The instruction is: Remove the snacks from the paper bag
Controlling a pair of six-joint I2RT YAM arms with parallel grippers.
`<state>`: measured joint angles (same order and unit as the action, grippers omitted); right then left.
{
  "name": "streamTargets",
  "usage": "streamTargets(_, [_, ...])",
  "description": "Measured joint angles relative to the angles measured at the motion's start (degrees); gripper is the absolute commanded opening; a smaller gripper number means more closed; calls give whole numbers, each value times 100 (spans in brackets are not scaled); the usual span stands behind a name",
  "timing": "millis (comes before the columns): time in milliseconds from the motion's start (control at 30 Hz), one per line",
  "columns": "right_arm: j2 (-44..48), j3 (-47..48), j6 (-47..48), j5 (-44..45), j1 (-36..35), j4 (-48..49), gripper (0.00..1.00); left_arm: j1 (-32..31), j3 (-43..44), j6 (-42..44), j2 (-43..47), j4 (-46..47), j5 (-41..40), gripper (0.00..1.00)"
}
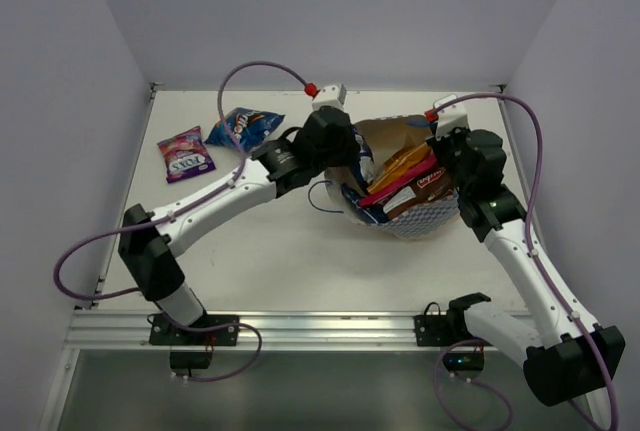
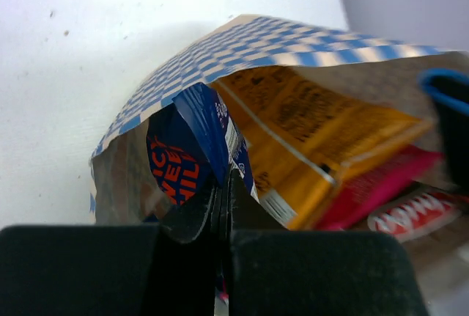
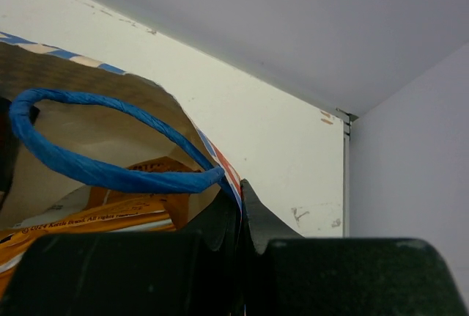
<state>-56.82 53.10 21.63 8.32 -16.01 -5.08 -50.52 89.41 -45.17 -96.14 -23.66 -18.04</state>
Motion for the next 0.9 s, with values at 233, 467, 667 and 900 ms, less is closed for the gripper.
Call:
streamTargets(233, [-17, -26, 26, 278, 0, 0, 0, 28, 776, 551, 1167, -577, 431, 0])
streamTargets(467, [-17, -79, 50, 424, 0, 39, 0, 575, 1567, 1207, 1773, -1602, 11, 0])
streamTargets(667, [-15, -136, 50, 424, 0, 87, 0, 1320, 1591, 1757, 1821, -2144, -627, 0])
streamTargets(900, [-13, -203, 50, 424, 0, 140, 0, 1488, 1034, 2028, 518, -2000, -483, 0])
